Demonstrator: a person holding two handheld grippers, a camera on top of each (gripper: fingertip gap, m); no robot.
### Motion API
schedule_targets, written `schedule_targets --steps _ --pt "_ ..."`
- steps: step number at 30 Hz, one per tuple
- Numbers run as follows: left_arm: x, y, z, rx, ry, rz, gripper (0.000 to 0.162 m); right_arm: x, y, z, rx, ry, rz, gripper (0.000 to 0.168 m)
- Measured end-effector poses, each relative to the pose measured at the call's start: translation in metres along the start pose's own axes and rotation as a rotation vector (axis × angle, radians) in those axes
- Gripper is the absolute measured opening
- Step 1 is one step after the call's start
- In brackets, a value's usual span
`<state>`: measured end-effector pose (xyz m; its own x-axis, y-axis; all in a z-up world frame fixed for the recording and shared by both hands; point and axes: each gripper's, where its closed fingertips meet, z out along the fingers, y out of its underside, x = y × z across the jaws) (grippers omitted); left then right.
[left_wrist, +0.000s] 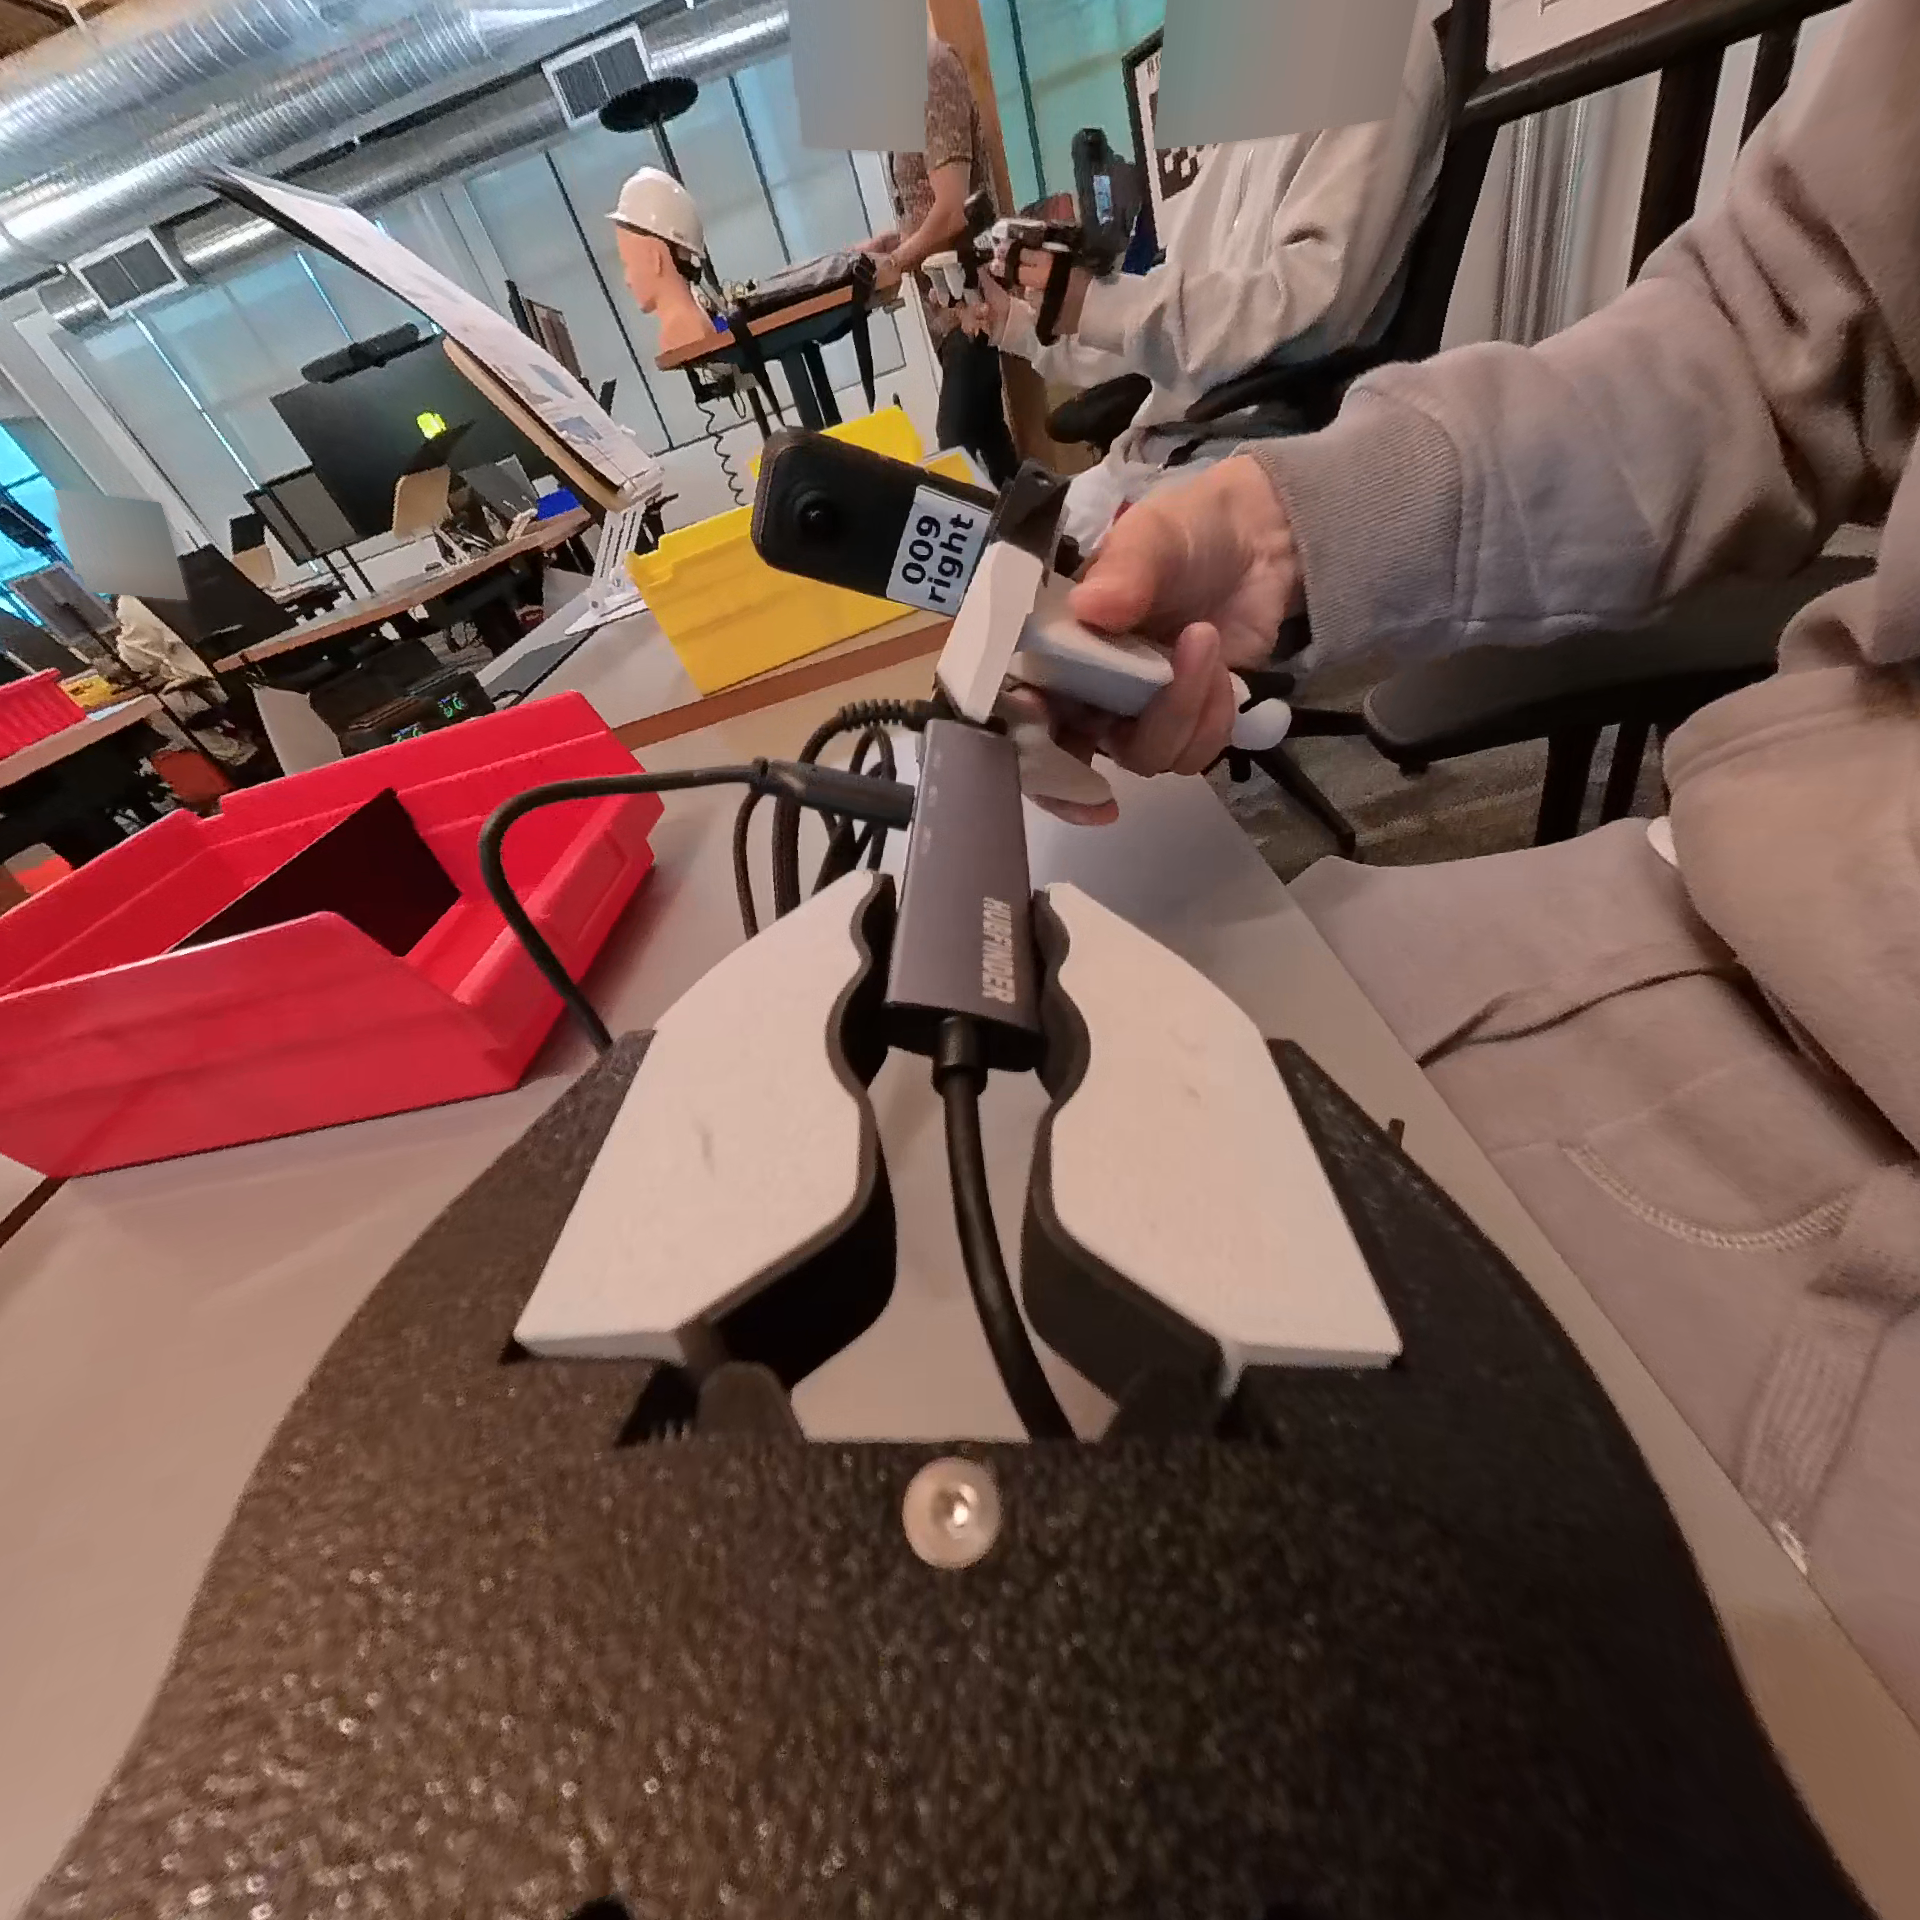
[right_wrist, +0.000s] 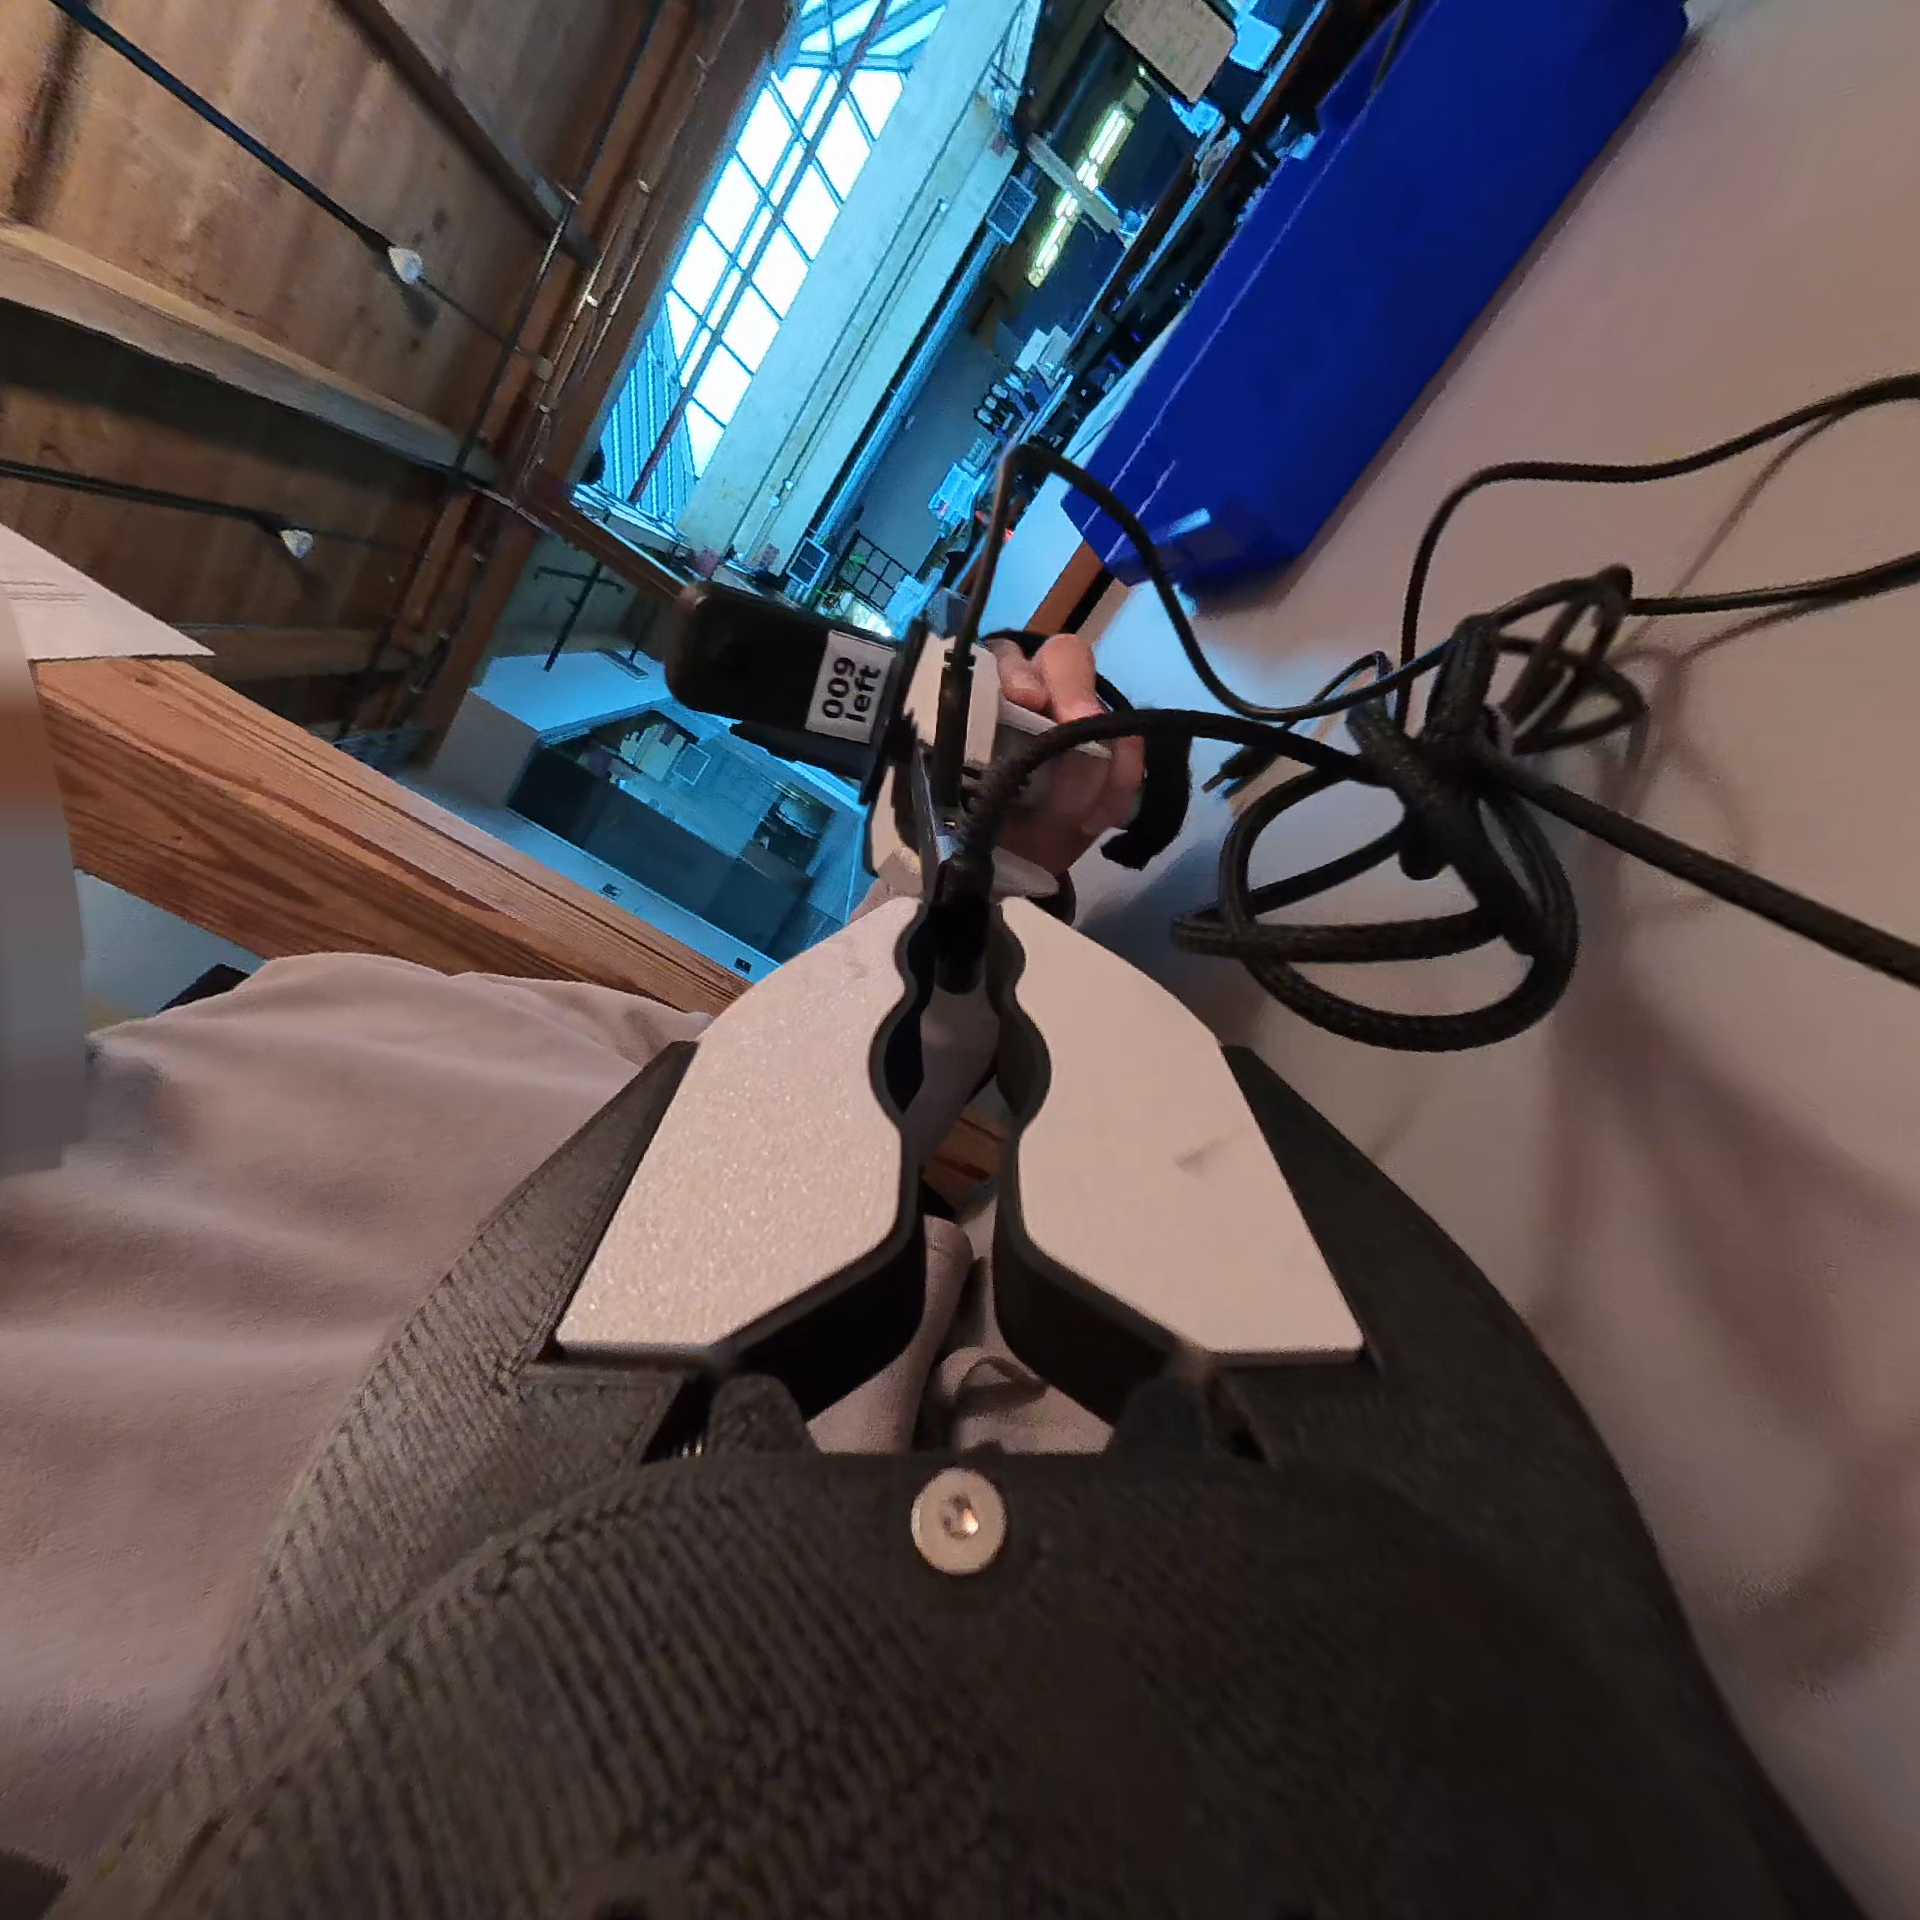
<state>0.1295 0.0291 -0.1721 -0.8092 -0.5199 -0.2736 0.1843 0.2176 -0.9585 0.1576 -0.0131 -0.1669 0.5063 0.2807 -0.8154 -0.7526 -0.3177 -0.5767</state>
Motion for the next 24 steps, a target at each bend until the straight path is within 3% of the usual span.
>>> schedule_targets --steps 13,14,16,17,18,21,24 --pt "-0.005 0.011 -0.004 -0.080 -0.045 0.044 0.025 0.006 -0.002 0.003 0.020 0.029 -0.065 0.009" --pt "-0.012 0.010 -0.011 -0.061 -0.089 0.034 0.025 0.009 -0.010 -0.006 0.083 0.059 -0.063 0.009" --pt "-0.049 -0.003 -0.077 0.094 -0.269 -0.078 0.024 0.026 -0.058 -0.094 0.434 0.154 0.009 0.008" --pt "-0.060 -0.010 -0.105 0.143 -0.318 -0.090 0.024 0.039 -0.060 -0.126 0.464 0.299 -0.044 0.008" --pt "-0.060 -0.016 -0.109 0.132 -0.323 -0.056 0.025 0.042 -0.047 -0.124 0.332 0.364 -0.109 0.009" --pt "-0.041 -0.027 -0.057 0.091 -0.208 -0.008 0.025 0.027 -0.028 -0.076 0.111 0.331 -0.191 0.009" --pt "-0.025 -0.019 -0.033 0.023 -0.132 -0.004 0.025 -0.007 -0.041 -0.060 0.092 0.265 -0.305 0.008"
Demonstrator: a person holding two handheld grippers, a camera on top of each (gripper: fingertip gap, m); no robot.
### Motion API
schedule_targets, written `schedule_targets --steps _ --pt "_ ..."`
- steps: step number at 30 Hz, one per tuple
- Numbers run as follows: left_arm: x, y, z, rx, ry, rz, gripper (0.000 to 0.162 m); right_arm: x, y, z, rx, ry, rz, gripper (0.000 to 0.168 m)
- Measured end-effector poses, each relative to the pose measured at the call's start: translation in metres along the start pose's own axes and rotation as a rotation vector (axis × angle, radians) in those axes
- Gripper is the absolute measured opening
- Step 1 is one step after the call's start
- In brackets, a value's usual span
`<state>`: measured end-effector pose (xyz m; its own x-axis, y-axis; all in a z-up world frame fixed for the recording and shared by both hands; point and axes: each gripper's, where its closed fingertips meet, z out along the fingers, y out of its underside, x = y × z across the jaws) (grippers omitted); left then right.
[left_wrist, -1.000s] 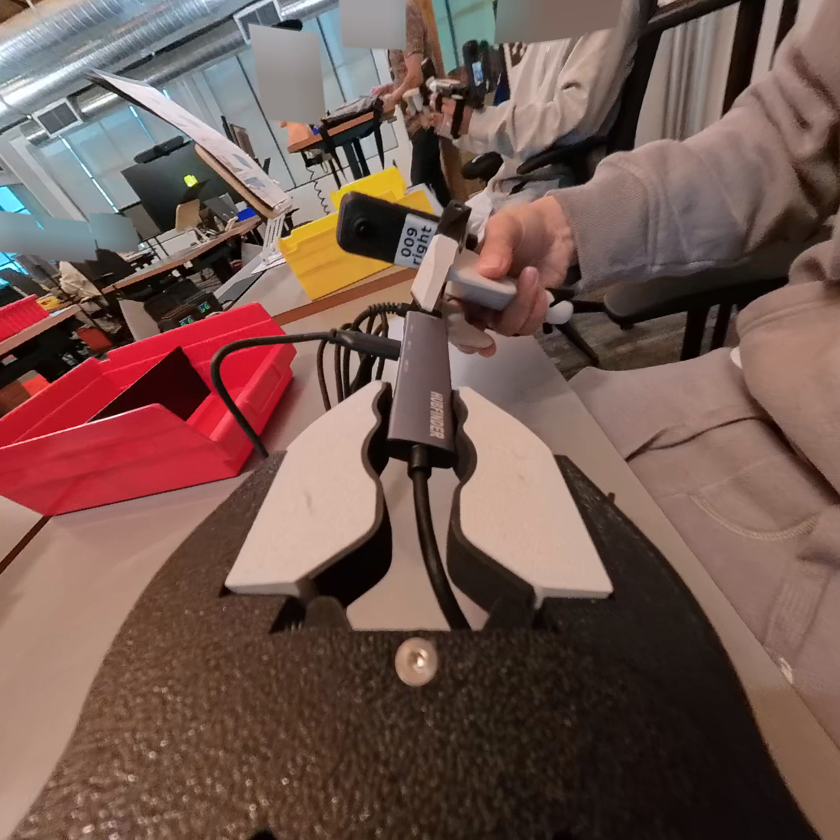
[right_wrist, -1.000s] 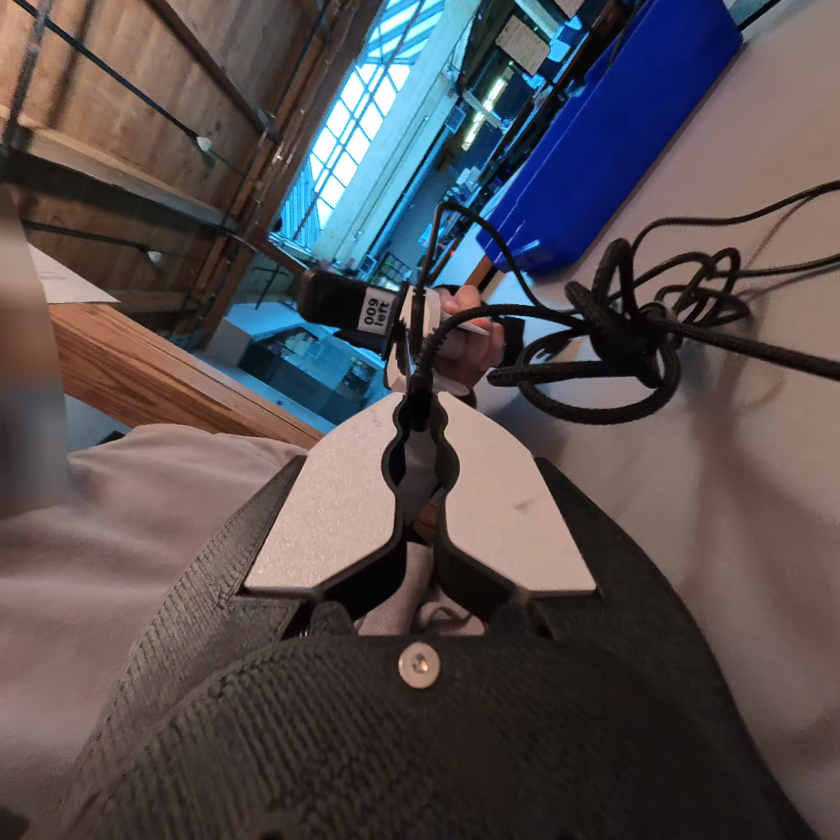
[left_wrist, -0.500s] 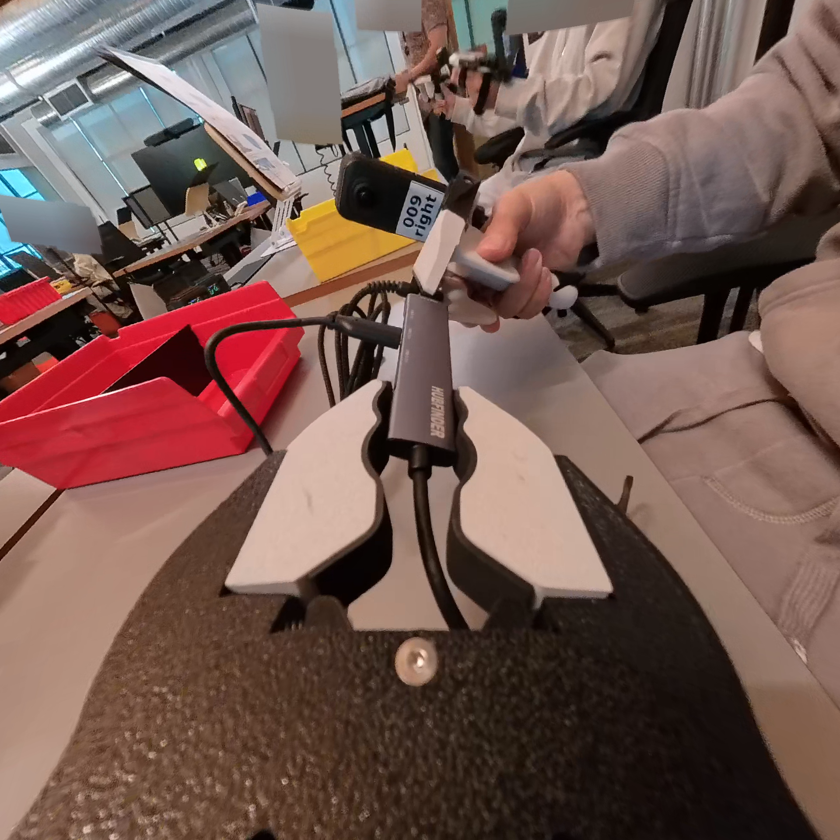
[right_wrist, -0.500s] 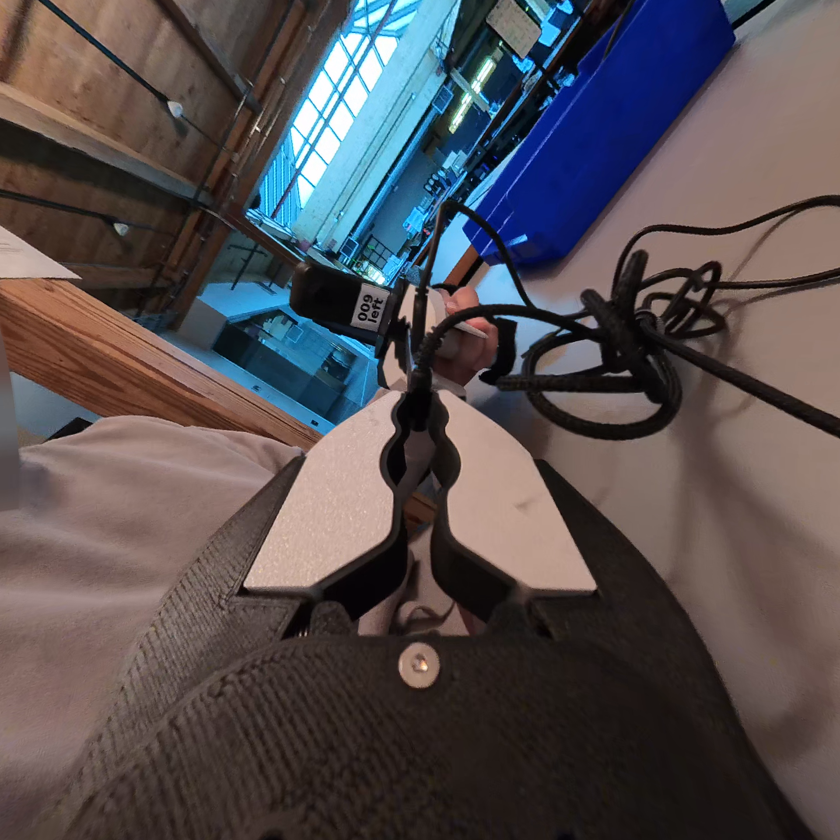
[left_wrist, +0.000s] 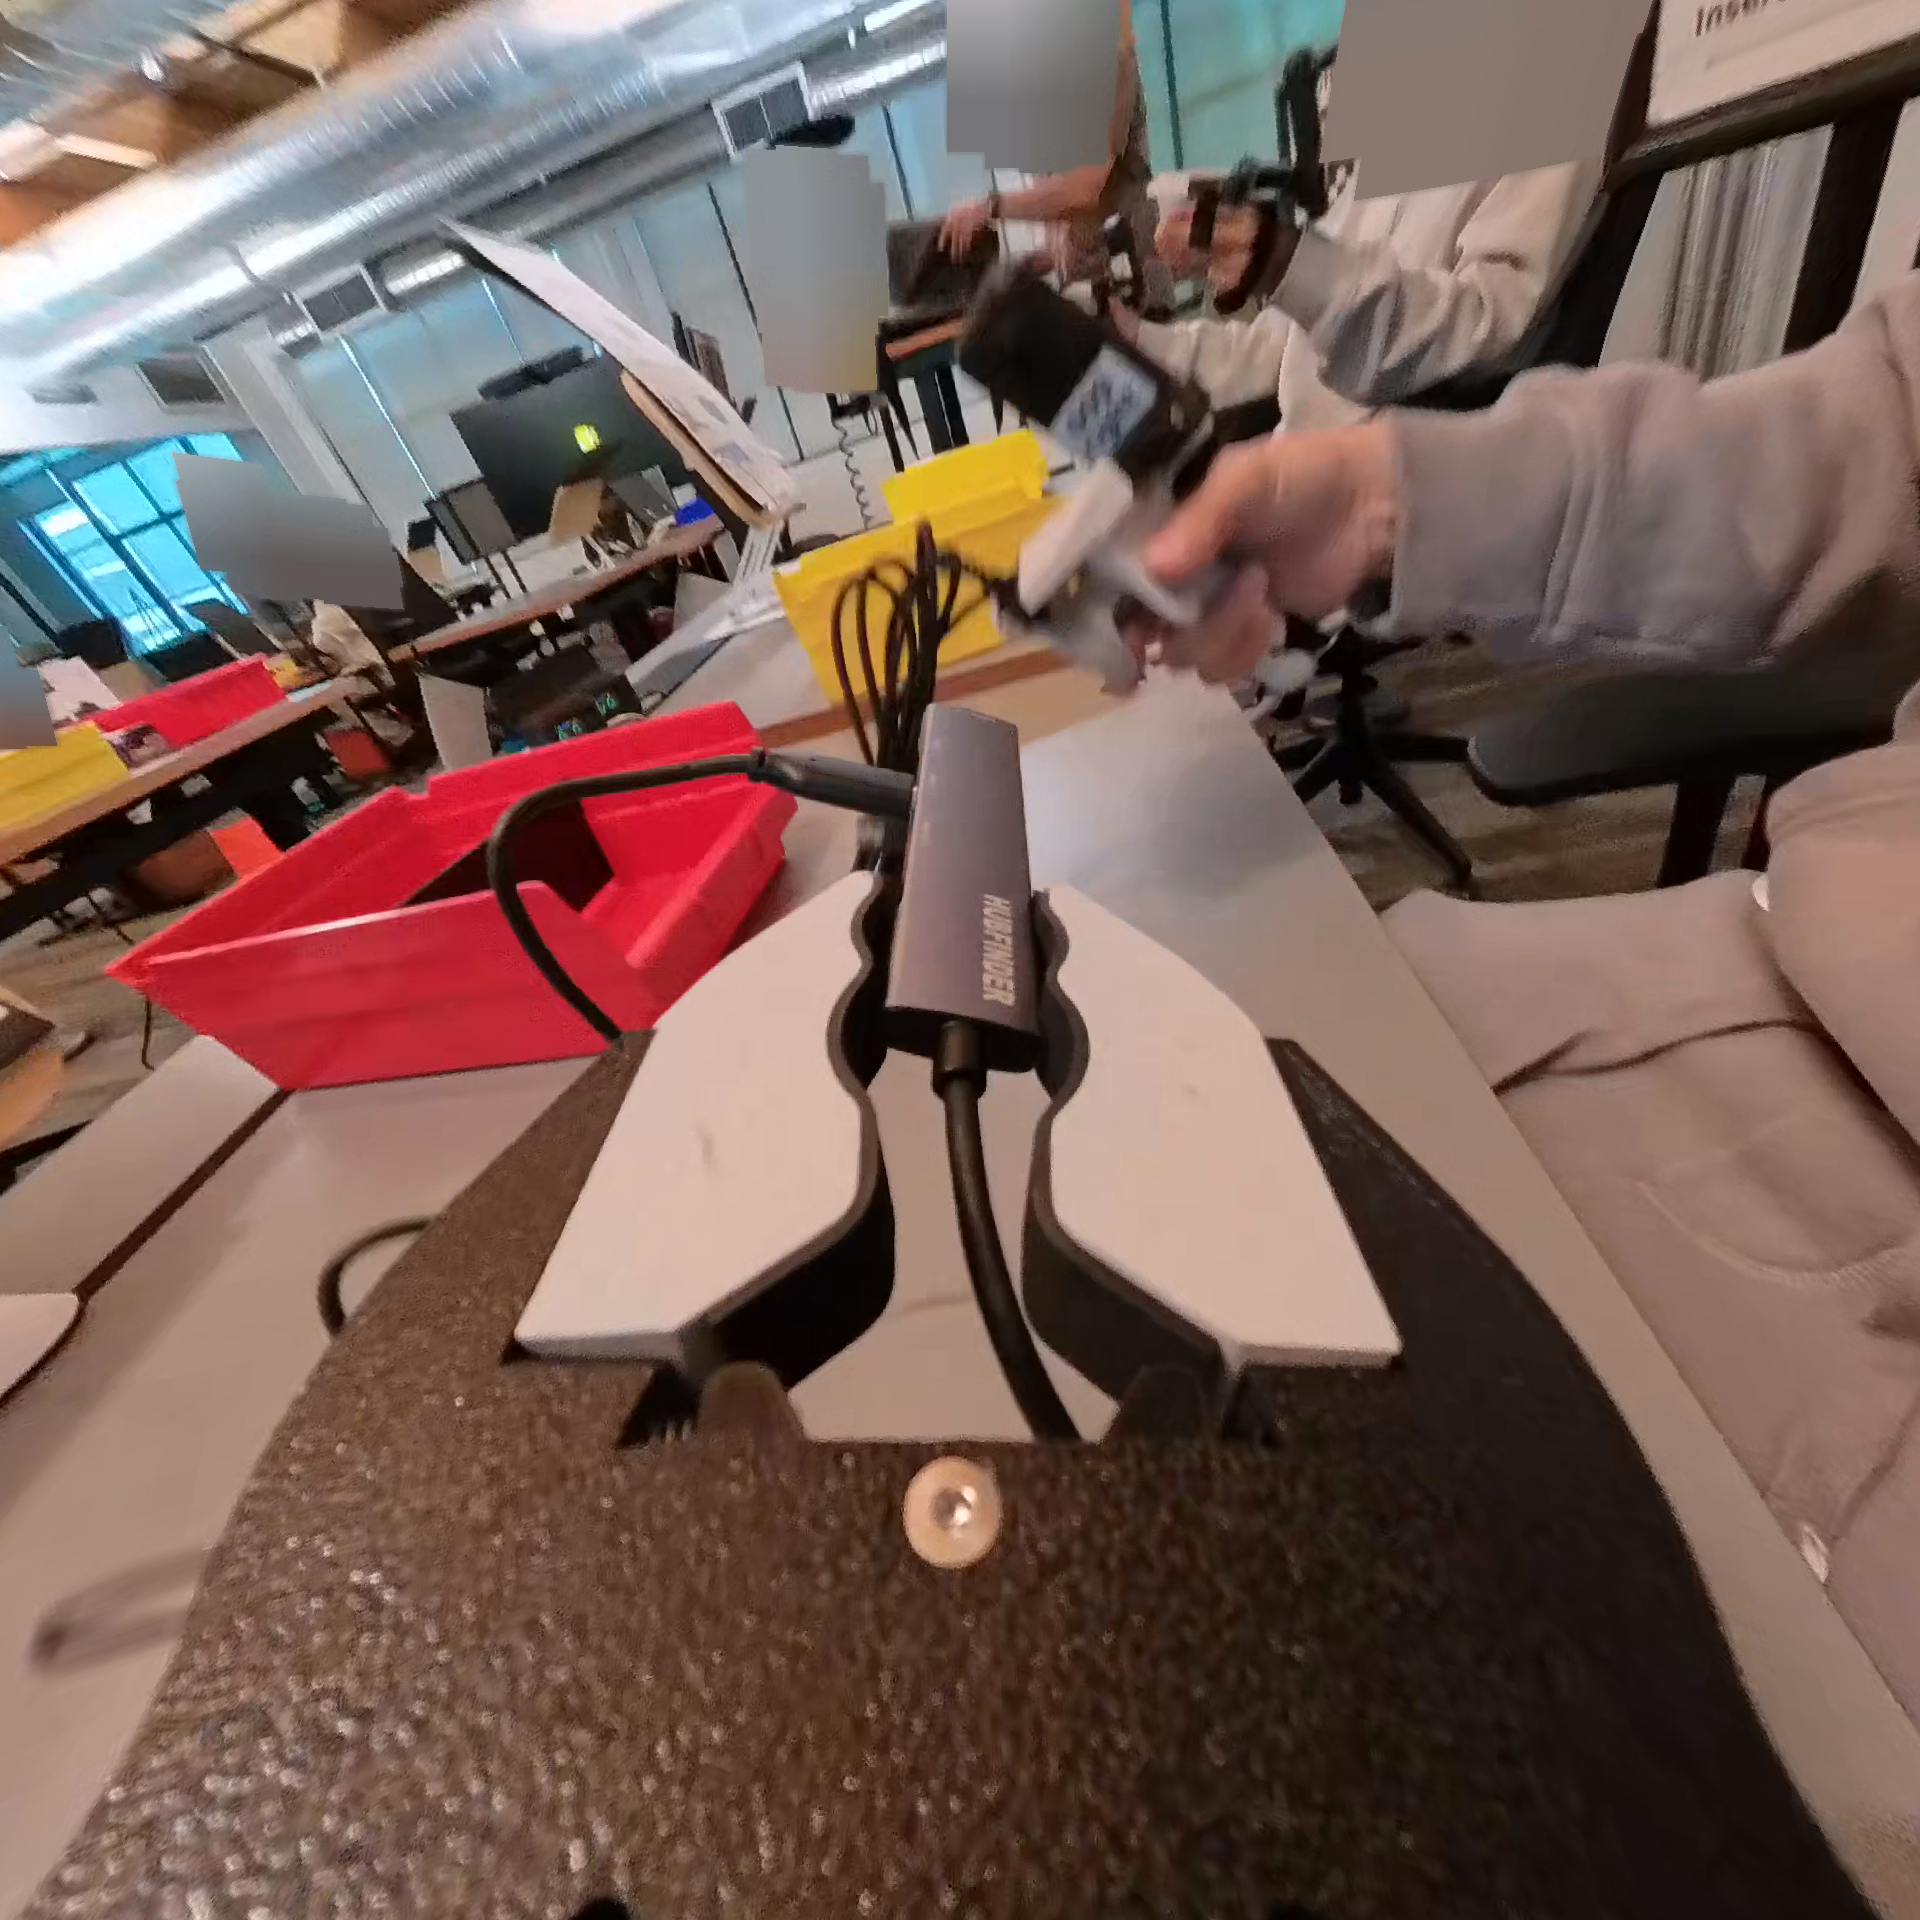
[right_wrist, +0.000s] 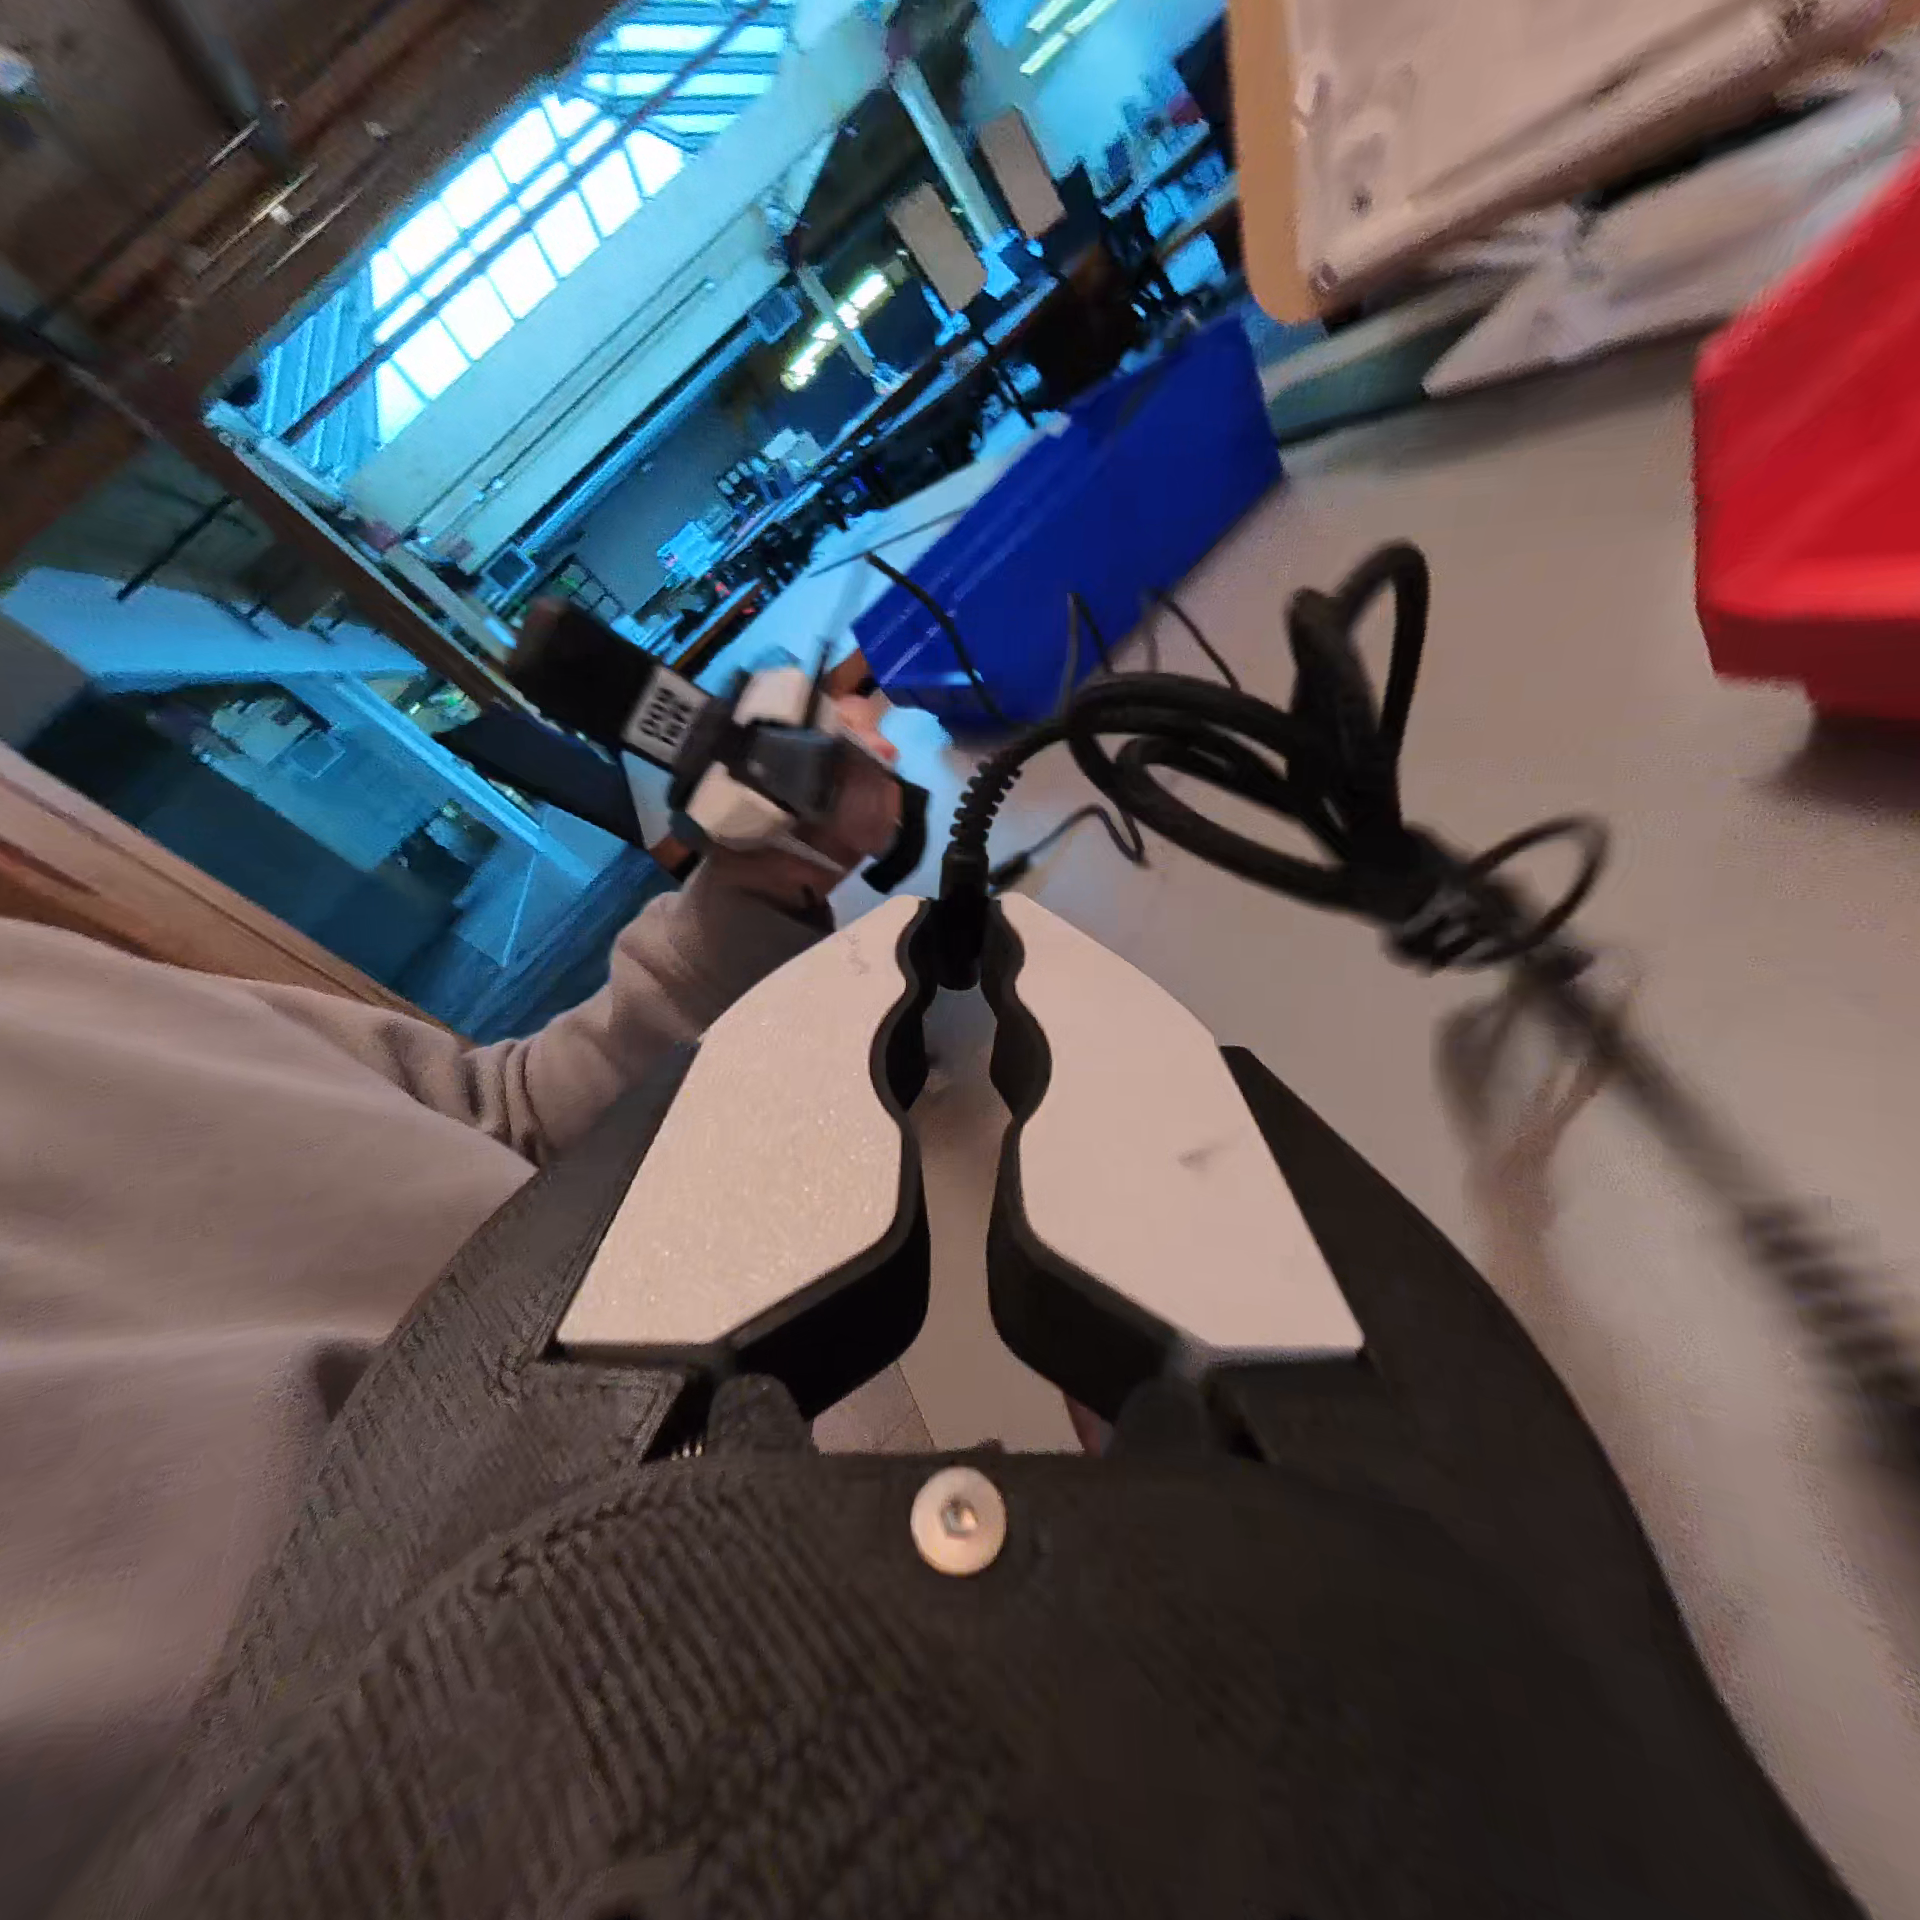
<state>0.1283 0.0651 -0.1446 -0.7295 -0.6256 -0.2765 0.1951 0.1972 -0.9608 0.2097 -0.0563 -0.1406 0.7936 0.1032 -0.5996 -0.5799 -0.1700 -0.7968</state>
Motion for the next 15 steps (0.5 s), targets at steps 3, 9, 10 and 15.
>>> schedule_targets --steps 3,9,10,15 --pt "0.000 0.008 -0.002 0.026 0.008 -0.050 0.025 -0.016 -0.030 -0.009 0.008 0.049 -0.145 0.008" --pt "-0.004 0.022 -0.004 0.088 0.024 -0.165 0.025 -0.005 -0.105 -0.013 0.043 0.170 -0.309 0.008" --pt "-0.002 0.024 -0.002 0.082 0.032 -0.164 0.025 0.003 -0.115 -0.010 0.051 0.156 -0.293 0.008" --pt "0.005 0.021 0.005 0.078 0.060 -0.146 0.025 0.080 -0.152 0.005 0.118 0.210 -0.089 0.008"
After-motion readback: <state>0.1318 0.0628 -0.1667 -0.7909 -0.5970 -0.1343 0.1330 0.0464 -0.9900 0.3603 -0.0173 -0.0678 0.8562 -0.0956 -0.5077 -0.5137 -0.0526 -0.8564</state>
